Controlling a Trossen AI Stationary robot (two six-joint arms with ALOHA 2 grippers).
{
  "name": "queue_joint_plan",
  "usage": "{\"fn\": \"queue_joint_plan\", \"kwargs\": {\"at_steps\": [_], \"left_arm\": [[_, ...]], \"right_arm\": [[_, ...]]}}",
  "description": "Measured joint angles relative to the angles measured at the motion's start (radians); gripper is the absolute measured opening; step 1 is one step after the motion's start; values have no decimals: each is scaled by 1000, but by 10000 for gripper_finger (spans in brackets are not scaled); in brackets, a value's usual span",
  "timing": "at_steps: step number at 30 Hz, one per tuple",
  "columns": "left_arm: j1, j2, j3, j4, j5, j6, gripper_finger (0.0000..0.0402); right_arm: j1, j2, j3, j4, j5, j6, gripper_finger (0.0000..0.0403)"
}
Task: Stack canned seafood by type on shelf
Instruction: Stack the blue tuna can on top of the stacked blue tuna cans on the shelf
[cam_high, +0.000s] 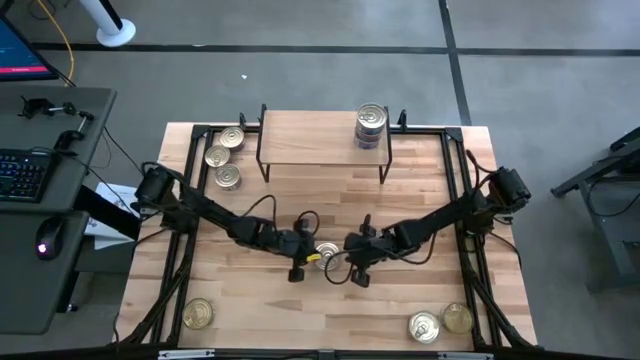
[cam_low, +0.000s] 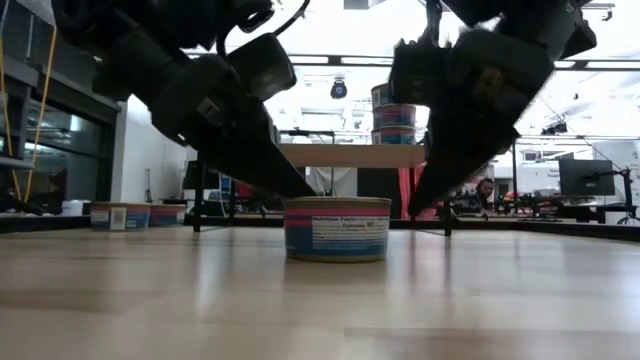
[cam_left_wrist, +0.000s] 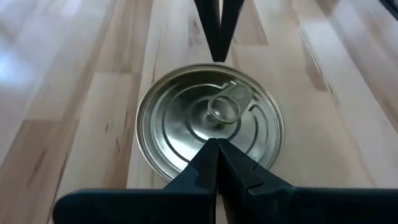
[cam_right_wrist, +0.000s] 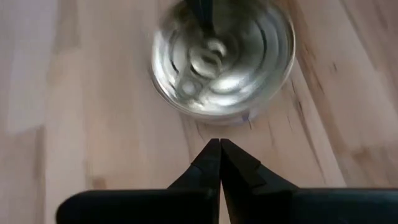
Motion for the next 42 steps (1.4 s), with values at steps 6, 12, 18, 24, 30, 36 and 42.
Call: {"fn": "queue_joint_plan", "kwargs": {"at_steps": [6,12,18,24,30,36,42], "left_arm": [[-12,-16,1,-52,-5,-16,0],[-13,-16,1,-66,-3,-24,0],[-14,-16,0,-70,0,-24,0],[-14,-16,0,-79,1,7,0],[-15,-17,-1,-99,12,9,0],[-24,-17,0,-99,25,9,0],[-32,-19,-1,-82,31,19,0]], "right_arm": [[-24,7,1,12,16,-45,0],[-32,48,1,55,5,-63,0],[-29,85,1,111,4,-114,0],[-34,96,0,142,19,-150,0],[-36,98,26,145,62,-170,0],[-36,98,94,84,89,-172,0],[-31,98,177,-11,82,-220,0]]}}
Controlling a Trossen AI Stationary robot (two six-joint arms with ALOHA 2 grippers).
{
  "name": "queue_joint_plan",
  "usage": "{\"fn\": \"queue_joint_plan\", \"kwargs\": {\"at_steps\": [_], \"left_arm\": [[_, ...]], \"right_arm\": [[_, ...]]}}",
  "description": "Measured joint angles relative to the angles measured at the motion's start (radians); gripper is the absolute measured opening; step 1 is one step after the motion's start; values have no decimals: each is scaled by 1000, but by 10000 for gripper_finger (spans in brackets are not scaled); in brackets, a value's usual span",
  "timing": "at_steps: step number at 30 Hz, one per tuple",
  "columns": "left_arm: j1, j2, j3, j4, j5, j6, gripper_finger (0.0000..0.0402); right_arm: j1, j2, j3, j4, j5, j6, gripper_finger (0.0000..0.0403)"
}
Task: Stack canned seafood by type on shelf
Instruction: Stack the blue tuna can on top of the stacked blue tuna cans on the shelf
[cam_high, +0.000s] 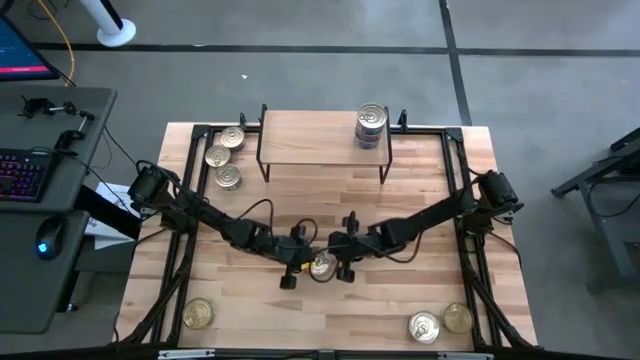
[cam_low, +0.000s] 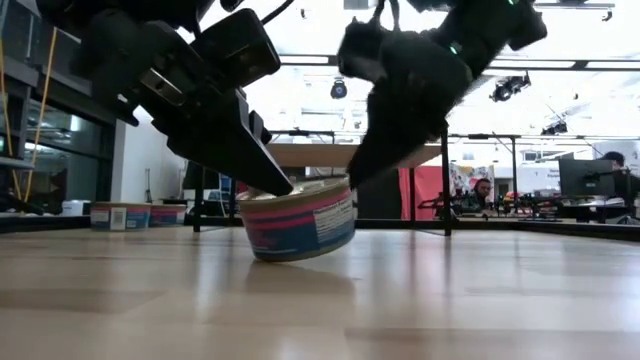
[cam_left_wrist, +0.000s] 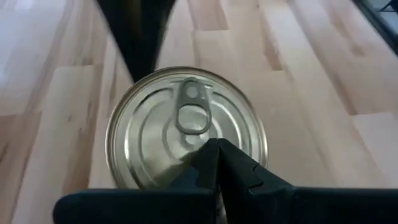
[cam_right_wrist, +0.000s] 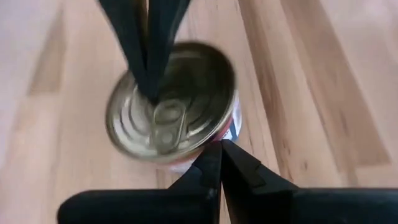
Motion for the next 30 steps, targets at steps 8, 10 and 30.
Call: {"fn": "queue_joint_plan", "kwargs": {"at_steps": [8,10,30], "left_arm": [[-8,-12,-4,-38,-71,15,0],[-12,-18,0,-42,-69,3,0],[-120,-429,-163,-433,-239,-327,0]], "right_arm": [[6,-5,115,-12,-95,-131,0],[2,-5,133,-10,-95,-151,0],[-27,-51,252,-329,-17,-15,1]]}}
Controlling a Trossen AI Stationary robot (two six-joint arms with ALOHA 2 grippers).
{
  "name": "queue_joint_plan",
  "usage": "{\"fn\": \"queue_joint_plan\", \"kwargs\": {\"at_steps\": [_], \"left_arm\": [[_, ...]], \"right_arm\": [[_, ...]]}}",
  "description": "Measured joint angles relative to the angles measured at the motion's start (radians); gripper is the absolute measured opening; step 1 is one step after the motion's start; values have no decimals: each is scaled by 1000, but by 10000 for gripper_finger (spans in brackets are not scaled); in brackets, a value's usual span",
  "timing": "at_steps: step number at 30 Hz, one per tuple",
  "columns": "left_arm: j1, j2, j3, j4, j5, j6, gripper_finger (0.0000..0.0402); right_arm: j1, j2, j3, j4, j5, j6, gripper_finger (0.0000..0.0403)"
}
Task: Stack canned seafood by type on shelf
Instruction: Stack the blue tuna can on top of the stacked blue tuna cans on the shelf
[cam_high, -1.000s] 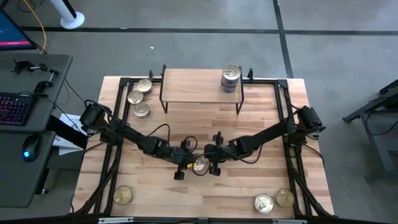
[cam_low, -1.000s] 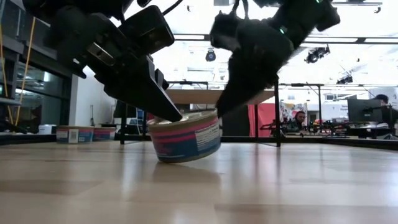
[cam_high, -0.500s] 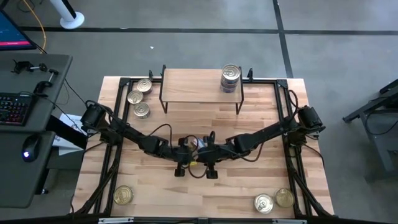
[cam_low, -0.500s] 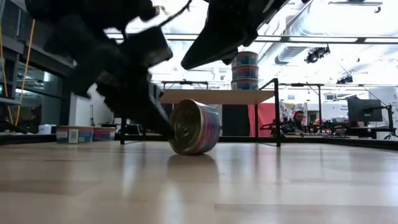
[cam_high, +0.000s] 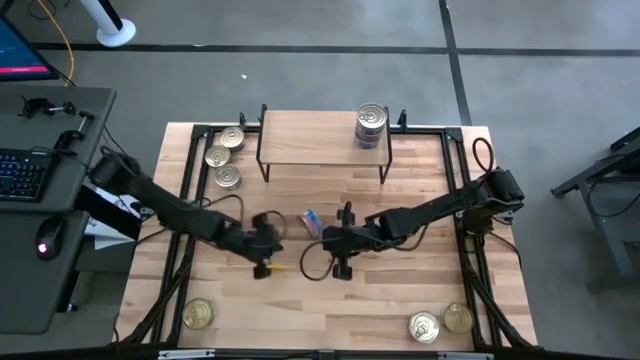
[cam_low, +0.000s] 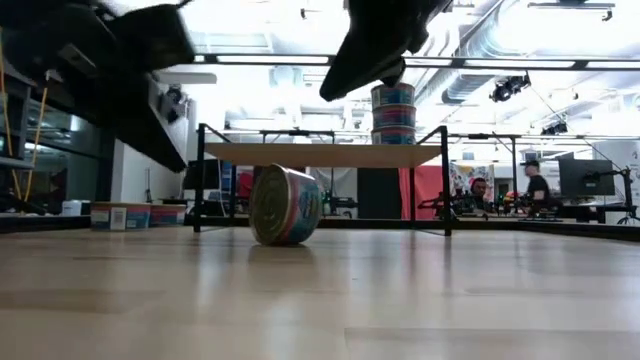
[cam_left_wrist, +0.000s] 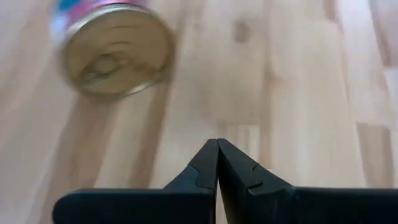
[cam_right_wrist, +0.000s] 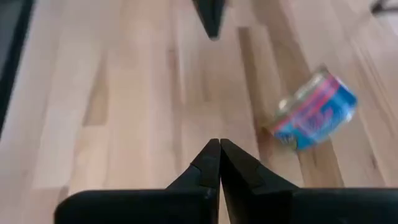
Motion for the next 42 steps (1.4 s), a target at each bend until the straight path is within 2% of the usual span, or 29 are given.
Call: {"fn": "queue_joint_plan", "kwargs": {"at_steps": [3,7,11,13,17,20,23,28,36,42], "left_arm": [[-32,-85,-100,-6,-81,-151,0],[-64,-154,-181,0,-130,-285,0],[-85,-172,-209,6,-137,-321,0],[-88,-171,-214,3,-137,-321,0],[-91,-170,-213,7,-149,-320,0],[-90,-171,-213,6,-169,-320,0],[-90,-171,-213,8,-200,-299,0],[-89,-171,-213,29,-208,-250,0],[-89,-171,-213,26,-209,-258,0],[-89,-171,-213,29,-247,-258,0]], "right_arm": [[-24,5,-1,38,2,65,16],[-61,15,-2,141,20,125,72],[-111,30,-1,200,30,260,158],[-124,45,-3,195,71,284,202],[-119,57,-2,170,151,364,257],[-110,72,-3,79,219,445,264],[-101,101,-3,75,269,486,266],[-92,162,14,94,270,487,266],[-96,231,40,109,275,465,266],[-110,268,40,136,188,460,266]]}}
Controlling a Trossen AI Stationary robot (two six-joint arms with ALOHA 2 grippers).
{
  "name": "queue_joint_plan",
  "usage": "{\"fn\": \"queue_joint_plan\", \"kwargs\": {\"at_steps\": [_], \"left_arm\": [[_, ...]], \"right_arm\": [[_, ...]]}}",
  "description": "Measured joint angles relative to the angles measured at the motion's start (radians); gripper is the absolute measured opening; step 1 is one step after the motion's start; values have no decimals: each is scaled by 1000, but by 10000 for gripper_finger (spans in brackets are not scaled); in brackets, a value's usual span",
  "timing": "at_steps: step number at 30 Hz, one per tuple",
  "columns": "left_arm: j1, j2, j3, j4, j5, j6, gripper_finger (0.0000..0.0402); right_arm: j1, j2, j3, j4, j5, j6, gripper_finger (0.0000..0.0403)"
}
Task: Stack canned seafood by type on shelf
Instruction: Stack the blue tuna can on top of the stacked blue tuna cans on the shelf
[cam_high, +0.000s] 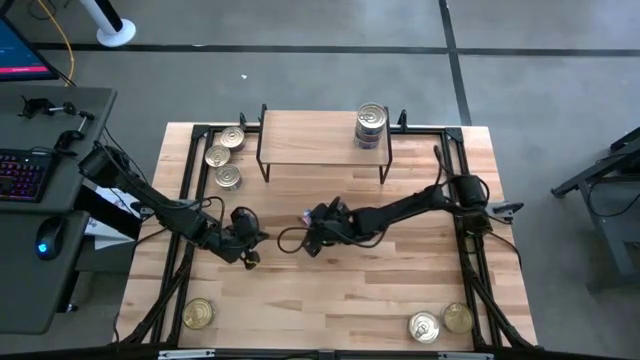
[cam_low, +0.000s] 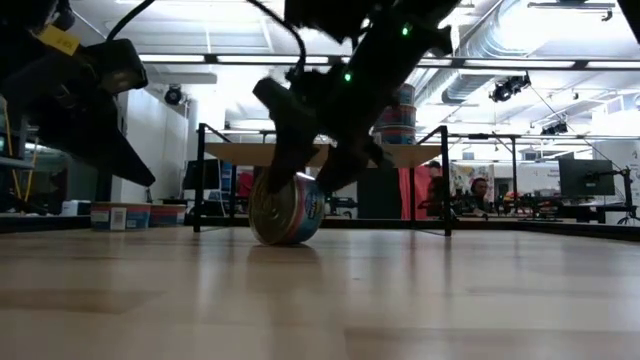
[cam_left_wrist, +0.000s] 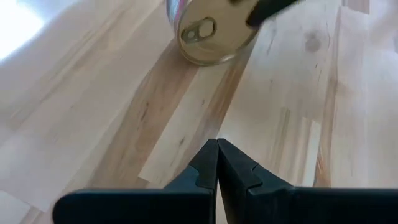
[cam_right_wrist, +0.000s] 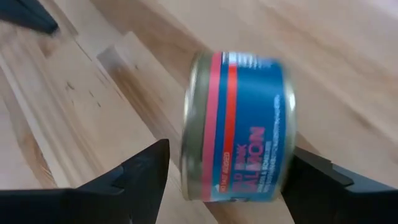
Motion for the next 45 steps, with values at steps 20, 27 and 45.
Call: {"fn": "queue_joint_plan", "kwargs": {"at_steps": [20,27,45], "left_arm": [[1,0,1,155,-4,-35,0],[-3,0,1,163,-4,-95,0],[22,0,1,367,-2,12,0]], "right_arm": [[-8,30,-1,86,-19,-189,172],[2,5,-2,56,-78,-260,172],[96,-579,-347,-156,-70,-165,172]]}}
